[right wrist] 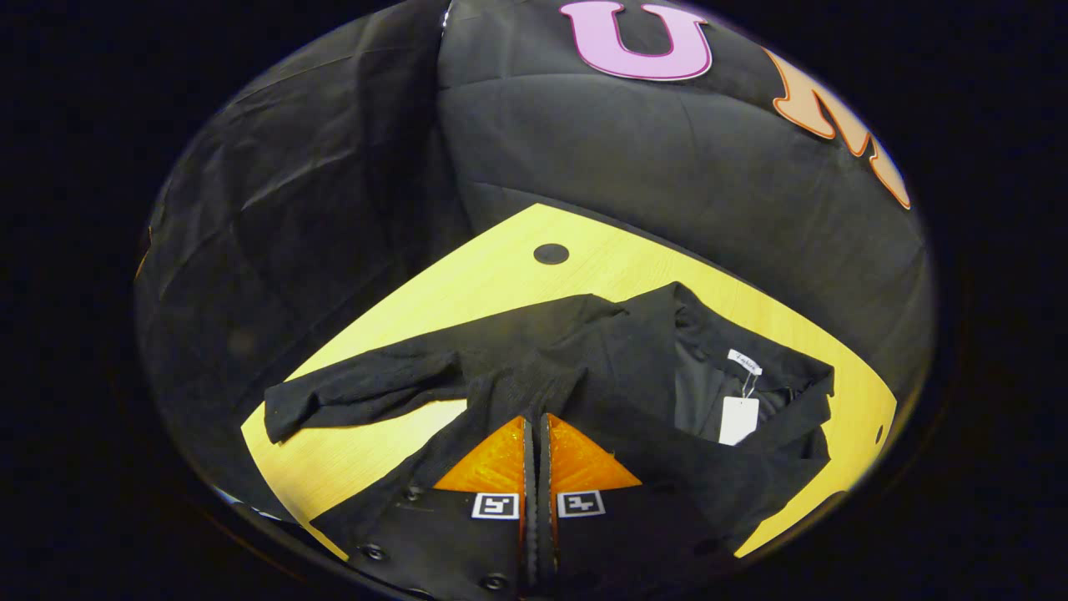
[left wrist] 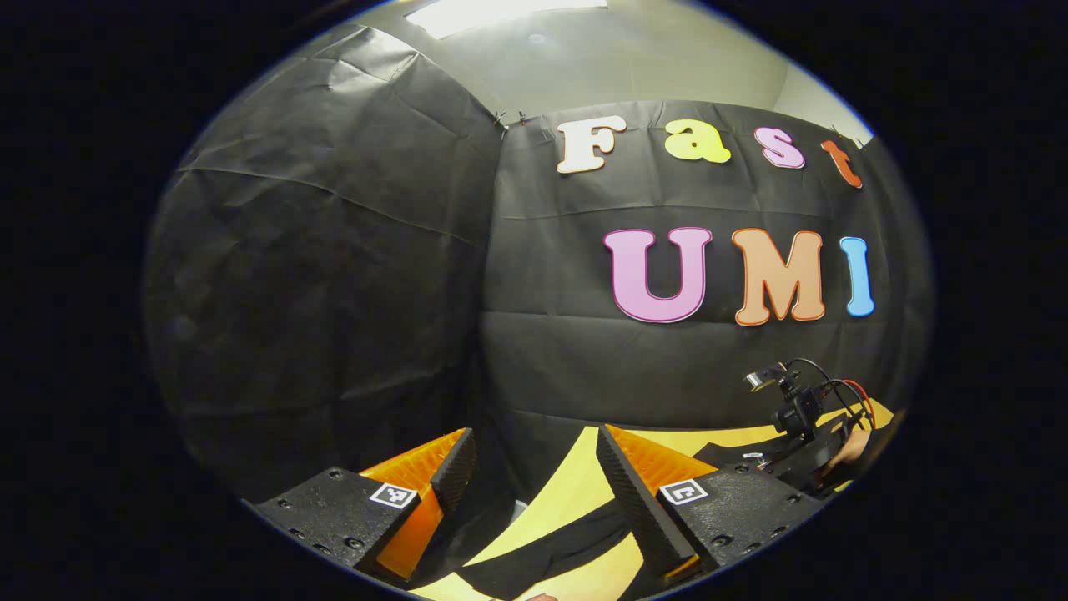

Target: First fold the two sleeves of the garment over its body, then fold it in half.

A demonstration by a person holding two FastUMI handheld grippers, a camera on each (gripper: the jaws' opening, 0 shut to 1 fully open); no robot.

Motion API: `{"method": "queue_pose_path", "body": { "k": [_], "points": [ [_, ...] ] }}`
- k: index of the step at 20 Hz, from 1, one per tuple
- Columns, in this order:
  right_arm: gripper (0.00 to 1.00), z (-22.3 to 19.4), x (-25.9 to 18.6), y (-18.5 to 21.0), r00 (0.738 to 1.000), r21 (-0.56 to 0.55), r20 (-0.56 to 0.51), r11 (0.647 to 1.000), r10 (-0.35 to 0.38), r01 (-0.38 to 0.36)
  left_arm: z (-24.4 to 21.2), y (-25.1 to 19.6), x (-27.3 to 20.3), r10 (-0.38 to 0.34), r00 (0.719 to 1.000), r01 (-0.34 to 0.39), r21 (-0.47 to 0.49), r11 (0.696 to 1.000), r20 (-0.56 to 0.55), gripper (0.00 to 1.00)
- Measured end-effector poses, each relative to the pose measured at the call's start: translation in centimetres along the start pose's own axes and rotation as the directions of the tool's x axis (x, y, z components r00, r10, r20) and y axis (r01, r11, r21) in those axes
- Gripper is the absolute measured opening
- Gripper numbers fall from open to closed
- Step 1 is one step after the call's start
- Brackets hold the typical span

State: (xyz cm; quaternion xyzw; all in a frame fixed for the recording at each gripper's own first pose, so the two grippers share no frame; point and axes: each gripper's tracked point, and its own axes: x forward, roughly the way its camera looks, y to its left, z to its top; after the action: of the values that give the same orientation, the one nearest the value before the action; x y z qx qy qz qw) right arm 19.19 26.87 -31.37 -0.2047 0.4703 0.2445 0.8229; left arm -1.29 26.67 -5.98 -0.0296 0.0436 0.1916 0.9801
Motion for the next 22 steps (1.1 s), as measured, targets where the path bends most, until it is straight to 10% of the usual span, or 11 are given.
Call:
{"method": "queue_pose_path", "body": {
  "k": [5,8,9,16,22],
  "points": [
    [0.07,0.5,1.2,2.3,0.999,-0.029,0.011,0.999,0.034,-0.034,-0.9,1.4,0.2,0.014,1.000,-0.014,-0.008,1.000,-0.015,0.89],
    [0.94,3.0,0.0,2.6,0.989,-0.067,0.146,0.998,0.007,0.003,-1.6,2.0,0.7,0.021,0.999,-0.021,-0.015,1.000,-0.026,0.94],
    [1.00,3.9,-0.6,2.6,0.984,-0.070,0.179,0.997,0.001,0.012,-1.9,2.1,0.7,0.024,0.999,-0.024,-0.018,1.000,-0.033,0.93],
    [1.00,5.4,-6.4,0.4,0.948,-0.012,0.312,0.997,-0.063,0.070,-6.7,4.1,1.2,0.011,0.993,-0.013,-0.021,1.000,-0.114,0.90],
    [1.00,4.2,-11.0,-1.4,0.921,0.062,0.372,0.994,-0.112,0.095,-15.7,4.4,0.7,-0.052,0.934,0.050,-0.014,0.999,-0.355,0.94]
  ]
}}
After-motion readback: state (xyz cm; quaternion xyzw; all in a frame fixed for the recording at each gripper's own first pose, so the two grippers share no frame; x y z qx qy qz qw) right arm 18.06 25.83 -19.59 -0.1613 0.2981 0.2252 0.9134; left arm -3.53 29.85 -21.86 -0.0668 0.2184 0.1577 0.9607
